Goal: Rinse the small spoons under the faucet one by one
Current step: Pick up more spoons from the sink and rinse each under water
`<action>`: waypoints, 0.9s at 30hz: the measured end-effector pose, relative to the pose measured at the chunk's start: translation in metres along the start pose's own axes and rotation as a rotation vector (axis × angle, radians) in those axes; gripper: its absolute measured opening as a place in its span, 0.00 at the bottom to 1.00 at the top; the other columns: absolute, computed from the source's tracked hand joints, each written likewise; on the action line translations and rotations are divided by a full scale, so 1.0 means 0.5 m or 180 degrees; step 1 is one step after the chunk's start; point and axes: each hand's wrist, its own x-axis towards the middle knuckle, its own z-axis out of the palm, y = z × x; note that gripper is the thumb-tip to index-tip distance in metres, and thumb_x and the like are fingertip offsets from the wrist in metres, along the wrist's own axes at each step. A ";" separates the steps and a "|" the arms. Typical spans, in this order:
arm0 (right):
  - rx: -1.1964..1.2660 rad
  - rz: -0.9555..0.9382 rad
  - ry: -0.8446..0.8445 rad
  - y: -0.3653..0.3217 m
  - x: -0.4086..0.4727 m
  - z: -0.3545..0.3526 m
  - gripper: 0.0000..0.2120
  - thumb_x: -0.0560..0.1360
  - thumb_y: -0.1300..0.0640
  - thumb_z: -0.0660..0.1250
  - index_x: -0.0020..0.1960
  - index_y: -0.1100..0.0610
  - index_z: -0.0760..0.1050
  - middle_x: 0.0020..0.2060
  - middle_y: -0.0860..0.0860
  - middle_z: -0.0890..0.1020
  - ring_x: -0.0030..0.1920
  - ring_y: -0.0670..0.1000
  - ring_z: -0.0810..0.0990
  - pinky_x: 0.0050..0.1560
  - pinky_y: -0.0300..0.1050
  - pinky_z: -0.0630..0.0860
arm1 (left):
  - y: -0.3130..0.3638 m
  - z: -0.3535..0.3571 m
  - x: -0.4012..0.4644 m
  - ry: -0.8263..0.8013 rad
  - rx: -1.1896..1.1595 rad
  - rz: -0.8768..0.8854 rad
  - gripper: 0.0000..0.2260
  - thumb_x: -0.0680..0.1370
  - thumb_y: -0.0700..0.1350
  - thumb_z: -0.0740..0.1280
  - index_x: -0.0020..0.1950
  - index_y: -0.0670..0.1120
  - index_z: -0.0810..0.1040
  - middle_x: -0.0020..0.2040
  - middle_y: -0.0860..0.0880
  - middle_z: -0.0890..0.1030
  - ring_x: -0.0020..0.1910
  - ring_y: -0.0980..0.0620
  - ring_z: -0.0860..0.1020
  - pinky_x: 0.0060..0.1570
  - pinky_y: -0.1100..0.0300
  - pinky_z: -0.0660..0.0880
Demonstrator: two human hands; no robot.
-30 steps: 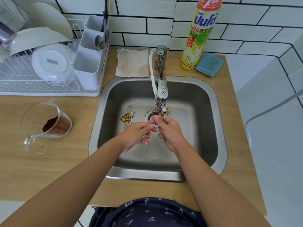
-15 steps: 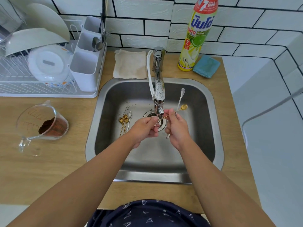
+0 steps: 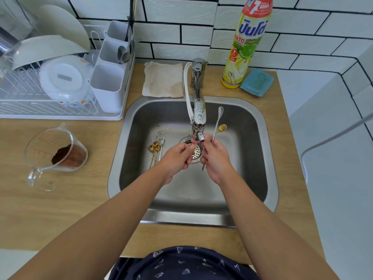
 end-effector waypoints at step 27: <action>0.1500 0.0463 0.0247 0.029 -0.005 -0.039 0.10 0.86 0.55 0.58 0.49 0.57 0.75 0.43 0.55 0.88 0.20 0.43 0.59 0.21 0.36 0.59 | -0.131 -0.130 0.063 0.0880 0.3233 -0.0381 0.12 0.83 0.46 0.62 0.62 0.41 0.73 0.60 0.39 0.77 0.53 0.43 0.77 0.50 0.50 0.75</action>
